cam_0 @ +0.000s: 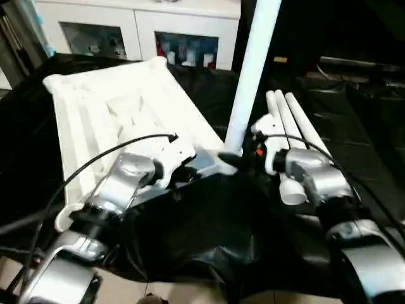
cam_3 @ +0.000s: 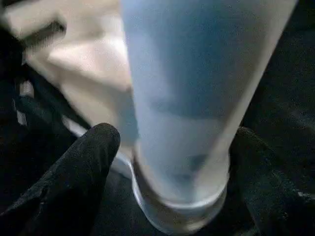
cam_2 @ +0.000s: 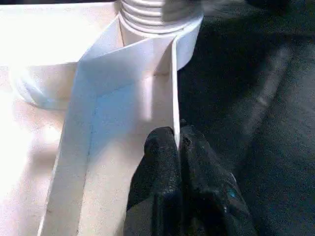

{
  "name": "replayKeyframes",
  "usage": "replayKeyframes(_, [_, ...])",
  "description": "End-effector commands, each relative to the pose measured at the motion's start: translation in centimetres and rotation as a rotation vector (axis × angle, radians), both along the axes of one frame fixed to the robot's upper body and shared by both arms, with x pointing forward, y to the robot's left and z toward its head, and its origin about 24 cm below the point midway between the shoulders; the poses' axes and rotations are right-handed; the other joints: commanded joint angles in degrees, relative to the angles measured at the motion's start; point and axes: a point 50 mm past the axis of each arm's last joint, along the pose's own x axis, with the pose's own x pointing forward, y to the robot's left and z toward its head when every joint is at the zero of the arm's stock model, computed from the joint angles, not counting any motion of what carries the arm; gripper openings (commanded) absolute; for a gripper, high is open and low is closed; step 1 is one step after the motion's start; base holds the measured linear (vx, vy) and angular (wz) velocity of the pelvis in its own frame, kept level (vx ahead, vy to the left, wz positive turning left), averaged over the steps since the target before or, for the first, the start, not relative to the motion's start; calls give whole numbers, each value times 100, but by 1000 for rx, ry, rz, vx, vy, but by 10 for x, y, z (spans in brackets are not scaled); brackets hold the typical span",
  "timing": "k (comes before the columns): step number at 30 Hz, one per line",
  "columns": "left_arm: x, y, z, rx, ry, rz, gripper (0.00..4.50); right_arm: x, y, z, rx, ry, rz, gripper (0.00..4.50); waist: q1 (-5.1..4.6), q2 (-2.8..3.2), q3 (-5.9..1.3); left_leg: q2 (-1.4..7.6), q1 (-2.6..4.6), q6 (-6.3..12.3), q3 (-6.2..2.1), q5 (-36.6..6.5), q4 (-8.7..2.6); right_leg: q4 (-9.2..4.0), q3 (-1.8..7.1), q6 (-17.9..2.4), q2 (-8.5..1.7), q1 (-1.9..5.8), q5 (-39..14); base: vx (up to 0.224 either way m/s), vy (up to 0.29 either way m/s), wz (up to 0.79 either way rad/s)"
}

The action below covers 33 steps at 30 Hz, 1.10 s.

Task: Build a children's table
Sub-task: Insert table leg to table base, then rotate leg to tighten

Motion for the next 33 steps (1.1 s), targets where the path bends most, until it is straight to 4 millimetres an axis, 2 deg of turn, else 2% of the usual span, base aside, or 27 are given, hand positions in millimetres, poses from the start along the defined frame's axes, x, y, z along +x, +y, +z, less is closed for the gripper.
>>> replayKeyframes(1, [-4,-18,15,-70,-51,-129,0,-7,6,-10,-20,51,54,385,26,78,-406,328,130,447,-59,-385,-302,-246,239,-1813,-474,275,961,0,0,0])
replayKeyframes(4, [-9,-15,15,-73,-36,-190,0,-12,4,-9,-29,58,89,385,57,87,-404,337,109,463,-66,-360,-297,-216,224,-1790,-468,276,945,0,0,0])
replayKeyframes(9, [-13,-10,15,-68,-21,-240,0,-19,3,-8,-50,63,156,385,122,104,-396,343,123,345,-54,-500,-299,-229,221,-1709,-467,254,715,0,0,0])
replayKeyframes(13, [-14,-8,15,-65,-12,-252,0,-21,4,-7,-44,63,175,385,123,87,-401,339,119,277,-57,-498,-295,-222,221,-1679,-471,261,671,0,0,0])
replayKeyframes(18, [-15,-7,13,-60,-4,-260,0,-25,3,-7,-49,65,192,385,145,84,-422,323,109,377,-55,-266,-265,-185,216,-1687,-465,270,988,0,0,0])
replayKeyframes(31, [-18,-6,8,-48,16,-271,0,-24,7,-5,-12,15,150,385,129,91,-413,324,108,262,-61,-511,-266,-204,220,-1661,-472,266,640,0,0,0])
replayKeyframes(33, [-18,-6,8,-48,17,-272,0,-24,7,-4,9,24,144,416,130,107,-413,327,111,230,-65,-528,-265,-198,220,-1658,-468,264,607,0,0,0])
